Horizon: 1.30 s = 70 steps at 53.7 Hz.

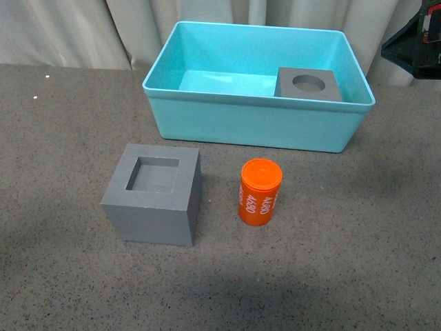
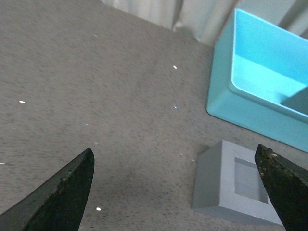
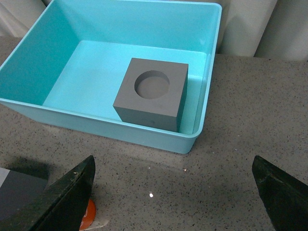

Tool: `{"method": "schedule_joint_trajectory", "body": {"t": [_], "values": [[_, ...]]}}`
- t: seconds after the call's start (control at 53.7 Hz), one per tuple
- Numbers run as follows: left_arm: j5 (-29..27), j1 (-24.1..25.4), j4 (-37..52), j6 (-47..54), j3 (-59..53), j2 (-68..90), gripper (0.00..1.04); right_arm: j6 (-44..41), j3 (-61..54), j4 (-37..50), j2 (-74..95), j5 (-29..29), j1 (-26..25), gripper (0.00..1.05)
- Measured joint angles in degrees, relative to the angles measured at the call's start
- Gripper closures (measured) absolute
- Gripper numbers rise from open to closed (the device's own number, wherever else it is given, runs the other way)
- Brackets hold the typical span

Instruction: Place gray and orange parts in blue box

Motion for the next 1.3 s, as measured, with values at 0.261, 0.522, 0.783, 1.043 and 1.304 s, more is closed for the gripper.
{"method": "schedule_joint_trajectory", "body": {"t": [0.261, 0.522, 0.783, 1.043, 1.304], "values": [[10.67, -5.20, -0.83, -1.07, 12.00, 23.43, 0.07, -0.11, 0.00, -0.02, 0.00, 0.00, 0.04, 0.10], [9.44, -9.44, -1.77, 1.18, 17.66, 34.86, 0.07, -0.11, 0.00, 0.00, 0.00, 0.00, 0.04, 0.10], [7.19, -9.75, -1.03, 3.89, 20.70, 42.97, 0.07, -0.13, 0.00, 0.00, 0.00, 0.00, 0.09, 0.10], [6.01, -10.38, -1.25, 6.36, 23.41, 46.82, 0.07, -0.13, 0.00, 0.00, 0.00, 0.00, 0.09, 0.10], [5.01, -10.38, -1.49, 7.17, 24.37, 49.55, 0.19, -0.13, 0.00, 0.00, 0.00, 0.00, 0.09, 0.10]]}}
